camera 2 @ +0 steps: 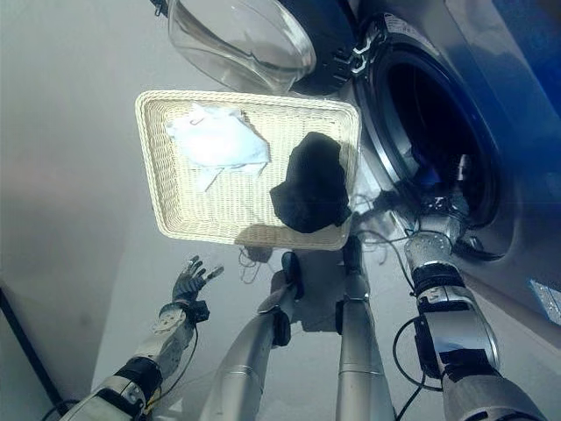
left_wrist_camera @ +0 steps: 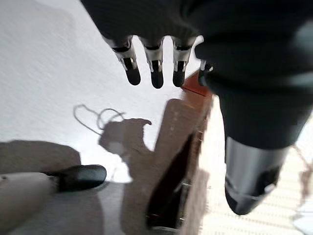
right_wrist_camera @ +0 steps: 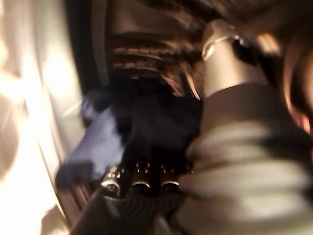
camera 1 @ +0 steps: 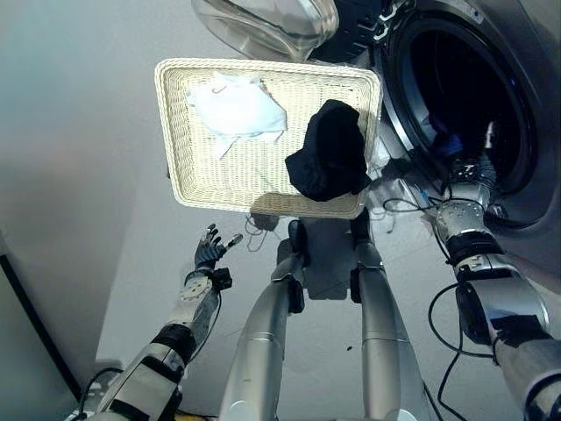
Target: Put the clothes into the washing machine.
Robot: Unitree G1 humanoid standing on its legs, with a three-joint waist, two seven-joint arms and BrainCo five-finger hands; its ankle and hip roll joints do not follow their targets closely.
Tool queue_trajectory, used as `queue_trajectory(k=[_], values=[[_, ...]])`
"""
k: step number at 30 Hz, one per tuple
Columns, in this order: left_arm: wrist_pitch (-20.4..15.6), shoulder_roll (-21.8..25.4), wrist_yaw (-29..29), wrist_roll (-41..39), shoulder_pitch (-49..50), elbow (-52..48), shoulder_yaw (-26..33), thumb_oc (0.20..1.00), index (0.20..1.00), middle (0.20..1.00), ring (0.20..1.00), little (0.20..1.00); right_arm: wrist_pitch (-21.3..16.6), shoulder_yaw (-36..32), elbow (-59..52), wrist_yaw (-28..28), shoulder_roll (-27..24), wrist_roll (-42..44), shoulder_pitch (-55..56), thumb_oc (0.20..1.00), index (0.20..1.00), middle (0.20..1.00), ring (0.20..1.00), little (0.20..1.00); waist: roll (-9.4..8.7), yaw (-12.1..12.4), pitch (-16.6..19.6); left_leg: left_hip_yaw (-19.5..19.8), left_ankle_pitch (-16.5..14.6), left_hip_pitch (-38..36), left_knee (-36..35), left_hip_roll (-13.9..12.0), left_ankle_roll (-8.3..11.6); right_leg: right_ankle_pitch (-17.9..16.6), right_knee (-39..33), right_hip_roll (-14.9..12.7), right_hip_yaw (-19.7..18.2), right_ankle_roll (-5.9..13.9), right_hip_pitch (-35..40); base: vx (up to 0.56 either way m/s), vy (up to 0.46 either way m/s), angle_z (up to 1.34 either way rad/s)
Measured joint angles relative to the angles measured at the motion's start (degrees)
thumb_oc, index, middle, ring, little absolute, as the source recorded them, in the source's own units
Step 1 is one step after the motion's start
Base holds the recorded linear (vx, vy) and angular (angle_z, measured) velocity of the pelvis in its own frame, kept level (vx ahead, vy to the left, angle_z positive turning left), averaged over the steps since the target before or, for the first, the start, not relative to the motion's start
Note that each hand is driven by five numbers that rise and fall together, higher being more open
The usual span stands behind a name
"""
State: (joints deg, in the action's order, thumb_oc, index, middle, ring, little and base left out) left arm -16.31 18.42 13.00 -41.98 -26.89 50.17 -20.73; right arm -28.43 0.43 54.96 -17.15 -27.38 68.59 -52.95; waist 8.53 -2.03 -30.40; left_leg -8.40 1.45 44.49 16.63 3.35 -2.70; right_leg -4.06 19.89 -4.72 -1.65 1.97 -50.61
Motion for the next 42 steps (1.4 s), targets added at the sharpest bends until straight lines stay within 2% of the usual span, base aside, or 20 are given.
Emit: queue_trajectory(k=[4, 8, 10, 13, 15, 16, 17, 19, 21, 24, 27, 28, 29, 32, 33, 35, 37, 42], values=[[-1.2, -0.3, 0.2, 0.0, 0.0, -0.2, 0.0, 1.000, 1.000, 1.000, 1.000, 1.000, -2.8, 0.2, -0.8, -2.1, 0.2, -7.5, 3.9, 1.000, 1.000, 1.000, 1.000, 1.000, -0.02, 0.2, 0.0, 1.3, 0.4, 0.2, -0.1, -0.3, 0.58, 0.2, -0.2, 0.3, 1.1, -0.49, 0.4, -0.03, 0.016, 0.10], [-3.8, -1.3, 2.2, 0.7, 0.0, -1.0, 1.1, 1.000, 1.000, 1.000, 1.000, 1.000, -3.8, 0.2, -2.8, -0.5, 3.0, -8.1, 7.0, 1.000, 1.000, 1.000, 1.000, 1.000, -0.04, -0.2, 0.0, 2.1, 0.5, 0.1, -0.2, -0.5, 0.92, 0.2, -0.3, 0.5, 1.8, -0.86, 0.8, -0.01, 0.045, 0.07], [-6.1, -1.4, 5.6, 2.3, 0.0, -2.4, 1.9, 1.000, 1.000, 1.000, 1.000, 1.000, -3.9, 0.3, -2.8, 0.4, 4.6, -7.5, 9.1, 1.000, 1.000, 1.000, 1.000, 1.000, -0.08, -0.2, -0.1, 2.5, 0.6, 0.0, -0.2, -0.6, 1.06, 0.1, -0.6, 0.6, 2.2, -1.06, 1.1, -0.01, 0.080, 0.05], [-8.7, -0.4, 18.0, 13.0, -0.3, -7.1, 2.6, 1.000, 1.000, 1.000, 1.000, 1.000, -3.8, 2.8, -5.7, 1.4, 8.1, -7.8, 14.8, 1.000, 1.000, 1.000, 1.000, 1.000, -0.69, -0.7, -0.3, 2.5, 0.8, -1.5, -1.3, -0.6, 1.08, 0.0, -1.3, 0.6, 2.1, -1.13, 2.4, 0.01, 0.092, 0.00], [-9.3, 0.9, 24.6, 20.1, -0.5, -10.2, 3.7, 1.000, 1.000, 1.000, 1.000, 1.000, -3.0, 4.9, -6.2, 0.4, 10.5, -8.7, 18.2, 1.000, 1.000, 1.000, 1.000, 1.000, -1.48, -1.9, -0.3, 2.3, 1.0, -2.6, -2.0, -0.4, 1.02, 0.0, -1.5, 0.5, 1.9, -1.06, 3.2, 0.01, 0.081, -0.02], [-9.3, 0.9, 24.6, 20.1, -0.5, -10.2, 3.7, 1.000, 1.000, 1.000, 1.000, 1.000, -3.0, 4.9, -6.2, 0.4, 10.5, -8.7, 18.2, 1.000, 1.000, 1.000, 1.000, 1.000, -1.48, -1.9, -0.3, 2.3, 1.0, -2.6, -2.0, -0.4, 1.02, 0.0, -1.5, 0.5, 1.9, -1.06, 3.2, 0.01, 0.110, -0.05], [-9.4, 2.3, 28.8, 25.2, -1.3, -12.5, 4.0, 1.000, 1.000, 1.000, 1.000, 1.000, -2.1, 6.5, -7.6, -0.4, 11.9, -10.2, 21.3, 1.000, 1.000, 1.000, 1.000, 1.000, -2.08, -3.0, -0.3, 2.1, 1.0, -2.9, -2.1, -0.5, 0.99, -0.1, -1.9, 0.6, 1.8, -0.79, 3.6, 0.00, 0.155, -0.04], [-8.1, 3.6, 31.5, 28.6, -3.1, -13.0, 4.0, 1.000, 1.000, 1.000, 1.000, 1.000, -1.4, 7.9, -8.4, -1.0, 12.7, -11.5, 24.1, 1.000, 1.000, 1.000, 1.000, 1.000, -2.82, -4.2, -0.3, 1.8, 1.0, -3.2, -2.2, -0.4, 0.93, -0.5, -2.3, 0.6, 1.2, -0.82, 3.8, 0.01, 0.145, -0.07], [-5.5, 5.4, 33.5, 31.6, -5.8, -12.9, 4.1, 1.000, 1.000, 1.000, 1.000, 1.000, -0.2, 9.7, -8.8, -0.9, 13.1, -13.0, 26.3, 1.000, 1.000, 1.000, 1.000, 1.000, -4.08, -4.9, -0.3, 0.7, 1.1, -4.0, -2.7, -0.5, 0.81, -1.1, -3.0, 0.8, 0.5, -0.60, 4.3, 0.01, 0.113, -0.18], [-1.7, 6.6, 34.3, 32.5, -8.7, -12.6, 4.0, 1.000, 1.000, 1.000, 1.000, 1.000, 0.9, 10.2, -8.8, -0.9, 13.0, -14.5, 27.2, 1.000, 1.000, 1.000, 1.000, 1.000, -4.18, -6.6, -0.3, 0.1, 1.2, -4.6, -3.4, -0.5, 0.67, -1.5, -4.2, 0.8, -0.1, 0.01, 4.9, 0.02, 0.140, -0.13], [5.0, 7.8, 34.3, 32.2, -13.7, -9.5, 3.9, 1.000, 1.000, 1.000, 1.000, 1.000, 2.4, 12.4, -9.0, 0.1, 12.2, -16.2, 27.3, 1.000, 1.000, 1.000, 1.000, 1.000, -4.31, -7.3, -0.3, -1.0, 1.2, -5.0, -3.7, -0.6, 0.58, -2.1, -4.8, 0.9, -1.0, 0.20, 5.0, 0.01, 0.101, -0.15], [5.7, 8.1, 34.3, 32.2, -14.3, -9.1, 3.9, 1.000, 1.000, 1.000, 1.000, 1.000, 2.7, 12.8, -9.1, 0.3, 12.2, -16.3, 27.2, 1.000, 1.000, 1.000, 1.000, 1.000, -4.33, -7.5, -0.3, -1.1, 1.3, -5.0, -3.7, -0.7, 0.57, -2.2, -4.9, 0.9, -1.0, 0.16, 5.0, 0.00, 0.089, -0.07], [8.3, 8.8, 34.0, 32.1, -17.0, -6.7, 3.6, 1.000, 1.000, 1.000, 1.000, 1.000, 3.3, 14.0, -9.4, 0.5, 12.1, -16.5, 27.4, 1.000, 1.000, 1.000, 1.000, 1.000, -4.41, -8.5, -0.3, -1.2, 1.3, -5.0, -3.7, -0.6, 0.57, -2.3, -5.1, 1.1, -1.1, 0.14, 5.0, 0.00, 0.051, -0.03], [12.5, 10.0, 33.4, 31.7, -20.2, -3.2, 2.6, 1.000, 1.000, 1.000, 1.000, 1.000, 4.1, 15.2, -9.9, 0.9, 12.1, -17.4, 27.4, 1.000, 1.000, 1.000, 1.000, 1.000, -4.51, -9.5, -0.3, -1.3, 1.2, -4.9, -3.6, -0.8, 0.69, -2.4, -5.2, 1.3, -1.3, 0.04, 5.0, 0.00, 0.046, -0.04], [15.1, 10.3, 33.1, 31.7, -21.1, -2.6, 2.2, 1.000, 1.000, 1.000, 1.000, 1.000, 4.2, 16.0, -10.5, 1.3, 11.9, -17.4, 27.4, 1.000, 1.000, 1.000, 1.000, 1.000, -4.52, -9.9, -0.3, -1.4, 1.1, -4.8, -3.6, -0.9, 0.81, -2.5, -5.4, 1.5, -1.3, -0.06, 4.9, 0.00, 0.062, -0.05], [17.1, 10.4, 33.1, 31.6, -22.1, -1.8, 1.6, 1.000, 1.000, 1.000, 1.000, 1.000, 4.6, 16.3, -11.3, 1.4, 11.5, -17.5, 27.5, 1.000, 1.000, 1.000, 1.000, 1.000, -4.56, -10.0, -0.3, -1.7, 1.0, -4.6, -3.6, -1.1, 0.91, -2.5, -5.4, 1.6, -1.5, -0.09, 4.6, 0.00, 0.078, -0.08], [21.9, 11.1, 33.3, 30.7, -24.7, 1.3, 1.4, 1.000, 1.000, 1.000, 1.000, 1.000, 5.2, 18.3, -14.1, 1.9, 10.2, -18.1, 27.4, 1.000, 1.000, 1.000, 1.000, 1.000, -4.59, -10.9, -0.3, -1.9, 1.0, -2.8, -3.2, -1.2, 0.97, -2.6, -5.1, 1.7, -1.7, -0.21, 2.8, 0.00, 0.085, -0.05], [27.8, 13.1, 33.9, 28.5, -27.9, 6.5, 1.1, 1.000, 1.000, 1.000, 1.000, 1.000, 6.3, 19.4, -15.5, 2.9, 9.5, -18.8, 27.4, 1.000, 1.000, 1.000, 1.000, 1.000, -5.85, -12.3, -0.4, -2.6, 0.8, -1.1, -2.2, -1.2, 1.21, -2.7, -3.6, 1.7, -2.5, -0.61, 0.5, 0.01, 0.081, -0.06]])
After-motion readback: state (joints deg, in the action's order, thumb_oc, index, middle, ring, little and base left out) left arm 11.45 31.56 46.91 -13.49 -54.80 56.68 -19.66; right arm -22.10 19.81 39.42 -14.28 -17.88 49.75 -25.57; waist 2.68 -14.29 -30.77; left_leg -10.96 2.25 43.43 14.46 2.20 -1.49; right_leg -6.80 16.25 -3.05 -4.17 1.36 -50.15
